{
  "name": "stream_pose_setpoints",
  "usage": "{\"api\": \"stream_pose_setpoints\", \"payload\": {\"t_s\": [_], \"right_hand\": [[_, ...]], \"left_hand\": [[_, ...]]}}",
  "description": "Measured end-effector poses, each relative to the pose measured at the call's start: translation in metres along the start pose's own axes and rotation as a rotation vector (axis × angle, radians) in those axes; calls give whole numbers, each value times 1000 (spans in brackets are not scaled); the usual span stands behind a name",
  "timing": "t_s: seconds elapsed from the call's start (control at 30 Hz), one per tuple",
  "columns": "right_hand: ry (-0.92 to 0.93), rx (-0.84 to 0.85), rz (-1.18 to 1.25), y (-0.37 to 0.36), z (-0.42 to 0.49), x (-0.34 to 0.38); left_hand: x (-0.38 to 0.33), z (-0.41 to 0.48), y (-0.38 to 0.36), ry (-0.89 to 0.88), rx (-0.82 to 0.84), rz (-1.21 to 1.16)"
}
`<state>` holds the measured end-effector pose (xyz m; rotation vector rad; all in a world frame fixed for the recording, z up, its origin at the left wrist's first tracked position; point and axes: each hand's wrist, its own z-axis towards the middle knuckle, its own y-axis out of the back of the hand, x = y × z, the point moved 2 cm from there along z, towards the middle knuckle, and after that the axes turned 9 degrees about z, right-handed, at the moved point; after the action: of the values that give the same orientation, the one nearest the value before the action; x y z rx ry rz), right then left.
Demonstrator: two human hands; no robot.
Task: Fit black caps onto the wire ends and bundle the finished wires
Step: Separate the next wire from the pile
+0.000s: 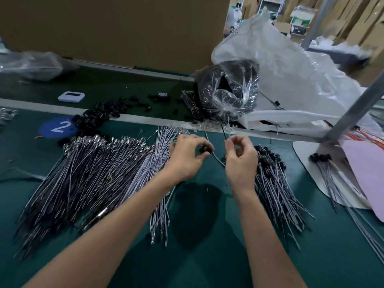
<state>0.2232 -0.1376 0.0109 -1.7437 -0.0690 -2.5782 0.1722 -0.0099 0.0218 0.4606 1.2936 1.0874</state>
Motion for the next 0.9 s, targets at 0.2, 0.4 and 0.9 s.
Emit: {"api": "stream_pose_setpoints", "payload": {"t_s": [0.2,0.4,0.9], "right_hand": [[66,137,-181,16,4,9],[132,256,-268,18,-8,10],[261,214,-297,21,-10,16]], "left_hand": [[8,-29,4,190,-28,-695],[23,-34,-1,220,-110,-727],[28,-34,4,213,-202,-911]]}}
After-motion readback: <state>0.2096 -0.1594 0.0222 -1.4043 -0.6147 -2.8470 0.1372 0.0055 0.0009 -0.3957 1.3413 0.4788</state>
